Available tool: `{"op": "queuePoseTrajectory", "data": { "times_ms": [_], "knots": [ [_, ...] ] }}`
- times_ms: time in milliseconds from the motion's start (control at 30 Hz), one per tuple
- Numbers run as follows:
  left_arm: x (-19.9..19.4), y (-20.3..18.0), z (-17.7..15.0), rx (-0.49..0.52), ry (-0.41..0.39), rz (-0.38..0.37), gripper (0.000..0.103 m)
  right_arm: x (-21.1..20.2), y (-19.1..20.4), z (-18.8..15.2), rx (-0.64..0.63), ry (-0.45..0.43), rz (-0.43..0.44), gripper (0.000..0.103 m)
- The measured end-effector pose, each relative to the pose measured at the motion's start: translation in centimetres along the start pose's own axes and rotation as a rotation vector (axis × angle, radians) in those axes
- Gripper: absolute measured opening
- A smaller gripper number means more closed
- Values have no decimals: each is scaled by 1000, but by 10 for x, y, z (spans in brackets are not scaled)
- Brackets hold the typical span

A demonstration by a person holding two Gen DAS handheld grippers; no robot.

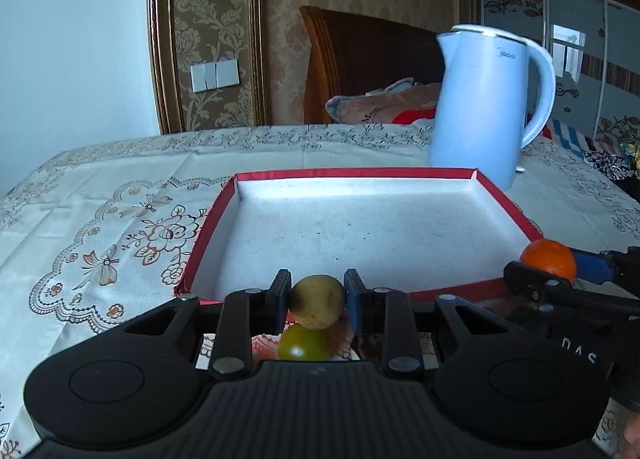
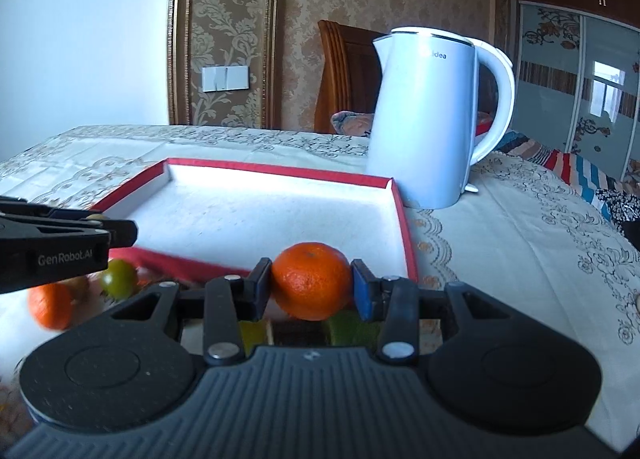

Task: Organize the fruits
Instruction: 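Carry the tangerine and brown fruit with both grippers over the red tray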

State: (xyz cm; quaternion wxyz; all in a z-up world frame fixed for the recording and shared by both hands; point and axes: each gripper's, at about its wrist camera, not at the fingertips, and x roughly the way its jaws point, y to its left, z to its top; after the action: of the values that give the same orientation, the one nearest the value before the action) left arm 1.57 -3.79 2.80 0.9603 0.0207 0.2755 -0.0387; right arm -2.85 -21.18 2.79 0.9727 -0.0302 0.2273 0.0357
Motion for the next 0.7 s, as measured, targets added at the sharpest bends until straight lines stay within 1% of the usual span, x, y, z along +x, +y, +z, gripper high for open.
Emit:
{"op": "queuePoseTrajectory", "data": {
  "times_ms": [67, 233, 300, 400, 467, 600, 700],
  "knots": [
    [10, 4, 5, -16, 22, -11, 28, 10, -2, 4, 6, 6, -10, 40],
    [33, 3, 13, -11, 39, 21, 28, 32, -8, 12, 35, 27, -12, 40],
    [41, 4, 16, -17, 47, 18, 28, 42, -9, 16, 35, 31, -20, 40],
    [52, 5, 19, -19, 44, 32, 28, 57, -7, 21, 22, 38, -37, 40],
    [62, 8, 23, -26, 45, 46, 28, 67, -9, 23, 37, 54, -35, 40],
    [78, 13, 28, -35, 75, 49, 28, 84, -17, 28, 69, 81, -37, 40],
    [90, 14, 29, -50, 117, 25, 28, 94, -19, 30, 82, 93, -41, 40]
  ]
}}
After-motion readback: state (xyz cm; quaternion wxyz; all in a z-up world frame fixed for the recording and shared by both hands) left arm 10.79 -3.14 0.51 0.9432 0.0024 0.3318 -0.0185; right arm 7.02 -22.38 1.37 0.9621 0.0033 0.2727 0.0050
